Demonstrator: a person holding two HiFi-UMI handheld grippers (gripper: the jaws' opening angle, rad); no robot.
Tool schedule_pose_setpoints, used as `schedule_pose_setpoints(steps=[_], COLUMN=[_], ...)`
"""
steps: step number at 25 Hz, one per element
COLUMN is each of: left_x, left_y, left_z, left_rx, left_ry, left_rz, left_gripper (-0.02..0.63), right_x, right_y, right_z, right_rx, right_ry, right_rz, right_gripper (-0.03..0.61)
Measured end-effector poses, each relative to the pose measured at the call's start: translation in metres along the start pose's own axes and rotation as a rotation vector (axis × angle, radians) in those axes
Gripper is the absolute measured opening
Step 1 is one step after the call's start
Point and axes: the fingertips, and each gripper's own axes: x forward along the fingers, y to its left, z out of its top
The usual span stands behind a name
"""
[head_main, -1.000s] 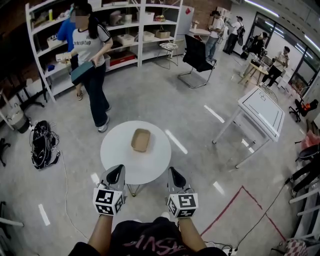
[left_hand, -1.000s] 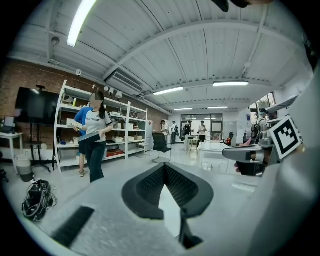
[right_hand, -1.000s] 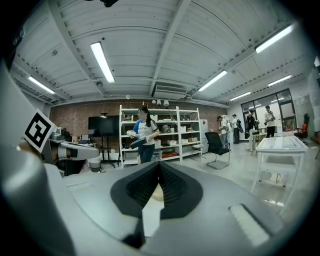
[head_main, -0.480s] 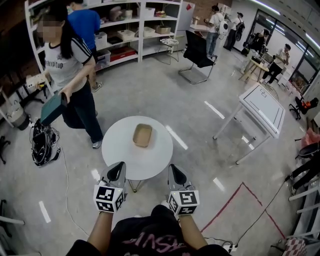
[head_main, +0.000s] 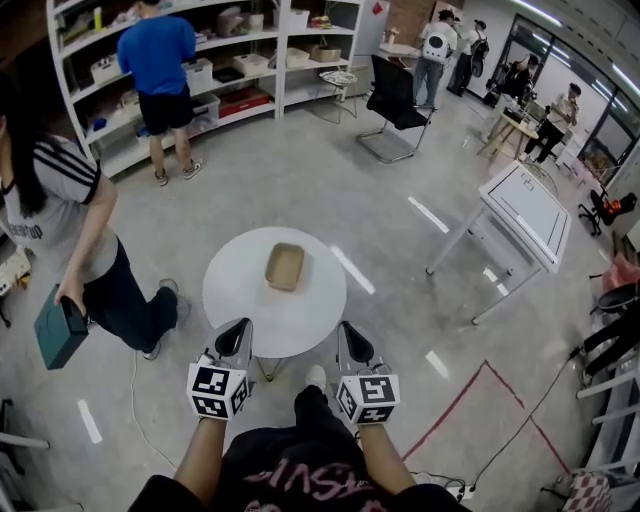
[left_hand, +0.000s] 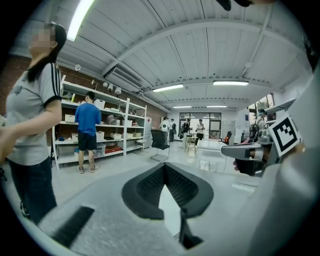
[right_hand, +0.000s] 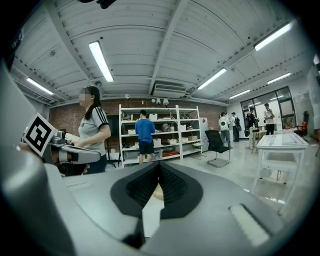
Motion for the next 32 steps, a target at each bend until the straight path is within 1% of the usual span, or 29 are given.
schedule_pose_setpoints(steps=[7,14,22,32], left_x=[0.012,0.039,0.063,0.104], left_y=[0.013,0.030,0.041,0.073], left_z=[-0.001,-0.003,-0.015,-0.026], left_rx=[-0.003,-0.014,-0.029,-0.055], left_ry=[0.012,0.035,0.076,0.135], left_rz=[0.023,0.049,0.075,0.101], left_gripper=[-0.003,-0.003,-0.002,-0.002], right_x=[0.020,0.053,0.082,0.135], right_y=[-0.003,-0.019,-0.036,-0.053], right_z=[0.000,-0.003,-0.015,-0.028], right_rx=[0.010,0.023,0.042,0.073], right_ry=[0.000,0.022,0.052,0.100], right_rz=[0.018,0.030,0.041,0.048], right_gripper=[0.009,0.009,0.009,0.009])
